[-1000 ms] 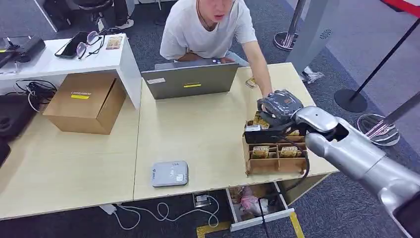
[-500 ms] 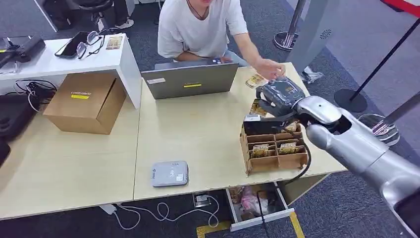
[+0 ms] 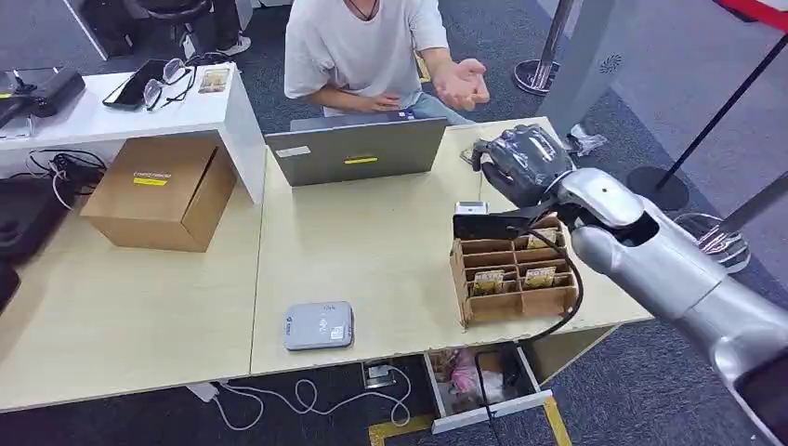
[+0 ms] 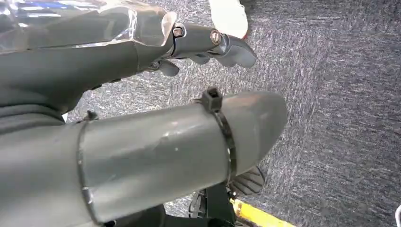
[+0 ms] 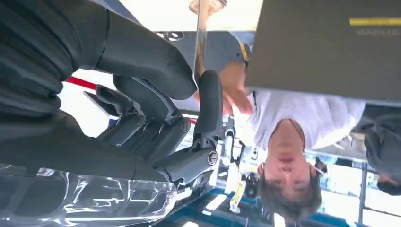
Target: Pass the card to the sensor for recognition and then transmit it.
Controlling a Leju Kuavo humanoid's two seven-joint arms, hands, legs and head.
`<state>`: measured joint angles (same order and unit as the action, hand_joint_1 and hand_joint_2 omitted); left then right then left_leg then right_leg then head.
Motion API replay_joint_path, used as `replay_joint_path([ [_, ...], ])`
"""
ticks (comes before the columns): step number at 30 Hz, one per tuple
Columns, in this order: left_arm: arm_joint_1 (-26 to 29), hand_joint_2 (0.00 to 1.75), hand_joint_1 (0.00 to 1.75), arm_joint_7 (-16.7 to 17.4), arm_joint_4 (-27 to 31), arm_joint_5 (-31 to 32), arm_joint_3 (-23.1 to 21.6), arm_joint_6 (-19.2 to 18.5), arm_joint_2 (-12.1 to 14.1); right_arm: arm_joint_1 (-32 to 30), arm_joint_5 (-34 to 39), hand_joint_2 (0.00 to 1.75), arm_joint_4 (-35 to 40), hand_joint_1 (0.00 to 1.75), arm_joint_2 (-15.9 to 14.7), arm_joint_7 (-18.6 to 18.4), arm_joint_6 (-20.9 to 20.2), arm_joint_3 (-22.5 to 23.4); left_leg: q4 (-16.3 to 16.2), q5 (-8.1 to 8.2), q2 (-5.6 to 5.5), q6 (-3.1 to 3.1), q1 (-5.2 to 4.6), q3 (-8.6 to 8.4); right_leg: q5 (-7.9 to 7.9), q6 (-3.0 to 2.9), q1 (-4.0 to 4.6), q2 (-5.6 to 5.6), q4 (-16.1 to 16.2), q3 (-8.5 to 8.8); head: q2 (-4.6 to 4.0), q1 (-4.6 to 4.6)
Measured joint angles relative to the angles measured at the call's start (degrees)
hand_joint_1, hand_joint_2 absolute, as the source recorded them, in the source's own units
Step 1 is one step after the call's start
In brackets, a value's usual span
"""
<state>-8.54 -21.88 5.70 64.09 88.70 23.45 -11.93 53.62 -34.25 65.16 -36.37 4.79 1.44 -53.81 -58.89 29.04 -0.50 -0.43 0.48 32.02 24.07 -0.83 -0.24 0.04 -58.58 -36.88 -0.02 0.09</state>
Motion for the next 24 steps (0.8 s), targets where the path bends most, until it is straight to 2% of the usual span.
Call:
replay_joint_path([
  [5,-0.04,0.0,0.0,-0.33,0.0,0.98,0.0,0.0,-0.02,0.17,-0.42,1.75,0.06,1.75,1.31,0.13,3.63,1.38,0.0,0.0,0.0,0.0,0.0,0.0,0.0,0.0,0.0,0.0,0.0,0.0,0.0,-0.02],
  [7,-0.13,0.0,0.0,-0.33,0.0,1.62,0.0,0.15,-0.04,0.33,-1.07,1.75,-0.04,1.75,2.06,0.66,6.34,1.97,0.0,0.0,0.0,0.0,0.0,0.0,0.0,0.0,0.0,0.0,0.0,0.0,0.0,-0.02],
  [12,-0.75,0.0,0.0,-0.33,0.0,3.24,0.0,0.74,-0.33,0.77,-4.69,1.75,-1.68,1.75,5.33,1.62,16.53,3.6,0.0,-0.01,0.01,-0.01,0.0,-0.01,-0.01,-0.01,0.01,0.01,-0.01,0.0,0.0,-0.02],
  [16,-1.15,0.0,0.0,-0.33,0.0,5.13,0.0,1.24,-0.74,1.01,-11.77,1.75,-4.78,1.75,9.19,0.31,27.61,5.09,0.0,-0.06,0.02,-0.01,0.01,-0.04,-0.01,-0.01,0.01,0.02,-0.02,0.0,0.0,-0.02],
  [18,-1.38,0.0,0.0,-0.33,0.0,5.72,0.0,1.29,-0.89,1.0,-13.84,1.75,-6.04,1.75,10.77,-0.15,30.63,5.74,0.0,-0.06,0.01,-0.01,0.01,-0.04,-0.01,-0.01,0.01,0.02,-0.02,0.0,0.0,-0.02],
  [20,-1.62,0.0,0.0,-0.31,0.0,6.55,0.0,1.31,-1.09,0.98,-17.19,1.75,-8.21,1.75,12.43,-0.39,35.92,6.49,0.0,-0.06,0.01,-0.01,0.0,-0.04,-0.01,-0.01,0.02,0.02,-0.02,0.0,0.0,-0.02],
  [24,-1.89,0.0,0.0,0.04,0.0,7.8,0.0,1.38,-1.25,0.38,-22.4,1.75,-11.07,1.75,15.51,0.98,37.92,9.91,0.0,-0.06,0.01,-0.02,0.0,-0.03,-0.02,-0.03,0.02,0.02,-0.02,0.0,0.0,0.0],
])
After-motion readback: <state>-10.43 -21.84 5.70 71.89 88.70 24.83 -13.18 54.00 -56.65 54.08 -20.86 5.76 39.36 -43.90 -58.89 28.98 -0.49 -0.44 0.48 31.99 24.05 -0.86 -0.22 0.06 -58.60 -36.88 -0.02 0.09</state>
